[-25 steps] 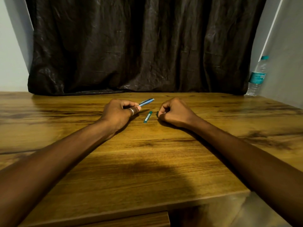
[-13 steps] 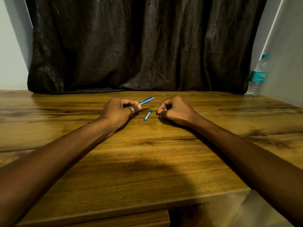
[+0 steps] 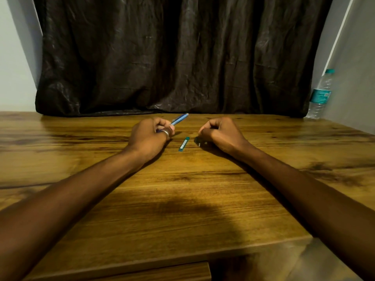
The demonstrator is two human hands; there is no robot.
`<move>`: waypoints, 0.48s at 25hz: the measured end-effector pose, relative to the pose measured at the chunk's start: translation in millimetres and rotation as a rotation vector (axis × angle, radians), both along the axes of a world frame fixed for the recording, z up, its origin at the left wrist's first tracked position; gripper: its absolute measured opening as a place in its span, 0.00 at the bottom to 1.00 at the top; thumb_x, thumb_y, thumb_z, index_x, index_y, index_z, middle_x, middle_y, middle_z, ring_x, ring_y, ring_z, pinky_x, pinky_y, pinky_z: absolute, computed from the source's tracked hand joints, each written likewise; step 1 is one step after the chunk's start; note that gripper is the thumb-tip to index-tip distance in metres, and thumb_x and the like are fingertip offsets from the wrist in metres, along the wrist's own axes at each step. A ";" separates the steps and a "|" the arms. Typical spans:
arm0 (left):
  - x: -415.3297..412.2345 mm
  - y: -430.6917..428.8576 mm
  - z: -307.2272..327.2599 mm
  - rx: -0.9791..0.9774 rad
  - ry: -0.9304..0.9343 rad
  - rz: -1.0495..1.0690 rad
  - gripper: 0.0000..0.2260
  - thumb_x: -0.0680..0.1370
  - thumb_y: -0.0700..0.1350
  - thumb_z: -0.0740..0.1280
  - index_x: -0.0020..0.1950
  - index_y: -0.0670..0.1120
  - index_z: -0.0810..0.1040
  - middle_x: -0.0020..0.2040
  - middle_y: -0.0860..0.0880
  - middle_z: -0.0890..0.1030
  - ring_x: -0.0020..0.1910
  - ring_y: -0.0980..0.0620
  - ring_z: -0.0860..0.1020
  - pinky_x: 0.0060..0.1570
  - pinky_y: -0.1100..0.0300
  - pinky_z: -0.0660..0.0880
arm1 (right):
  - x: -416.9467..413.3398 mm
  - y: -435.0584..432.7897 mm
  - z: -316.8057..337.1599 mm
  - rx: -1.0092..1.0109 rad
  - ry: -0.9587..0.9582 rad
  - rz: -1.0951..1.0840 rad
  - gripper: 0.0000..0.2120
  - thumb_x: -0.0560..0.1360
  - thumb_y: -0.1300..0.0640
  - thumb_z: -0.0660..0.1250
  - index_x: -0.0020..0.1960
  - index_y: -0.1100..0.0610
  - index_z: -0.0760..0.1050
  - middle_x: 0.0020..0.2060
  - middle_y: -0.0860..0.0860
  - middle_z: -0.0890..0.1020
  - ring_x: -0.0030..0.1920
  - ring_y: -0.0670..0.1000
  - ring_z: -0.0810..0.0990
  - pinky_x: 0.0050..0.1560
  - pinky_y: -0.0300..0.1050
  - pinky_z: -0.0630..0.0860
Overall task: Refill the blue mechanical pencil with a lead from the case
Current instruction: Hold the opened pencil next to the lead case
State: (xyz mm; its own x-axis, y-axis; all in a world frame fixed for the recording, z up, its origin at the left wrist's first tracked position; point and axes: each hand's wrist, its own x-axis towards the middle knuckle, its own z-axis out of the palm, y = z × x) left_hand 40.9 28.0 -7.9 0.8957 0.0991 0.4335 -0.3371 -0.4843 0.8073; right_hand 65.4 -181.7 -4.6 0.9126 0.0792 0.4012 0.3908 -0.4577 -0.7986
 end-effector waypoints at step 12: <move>8.4 -11.2 38.5 0.416 0.060 0.071 0.10 0.82 0.48 0.60 0.62 0.46 0.72 0.54 0.44 0.82 0.52 0.42 0.81 0.51 0.50 0.76 | 6.3 -2.3 2.2 -0.114 -0.095 -0.068 0.08 0.74 0.57 0.69 0.38 0.57 0.83 0.38 0.51 0.87 0.43 0.50 0.85 0.49 0.52 0.80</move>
State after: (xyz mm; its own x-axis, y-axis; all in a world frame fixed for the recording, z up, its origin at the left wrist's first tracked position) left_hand 49.3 16.8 30.7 0.9177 -0.0110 0.3971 -0.2498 -0.7931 0.5554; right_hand 71.6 -184.0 -2.4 0.8757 0.0690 0.4778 0.4274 -0.5711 -0.7008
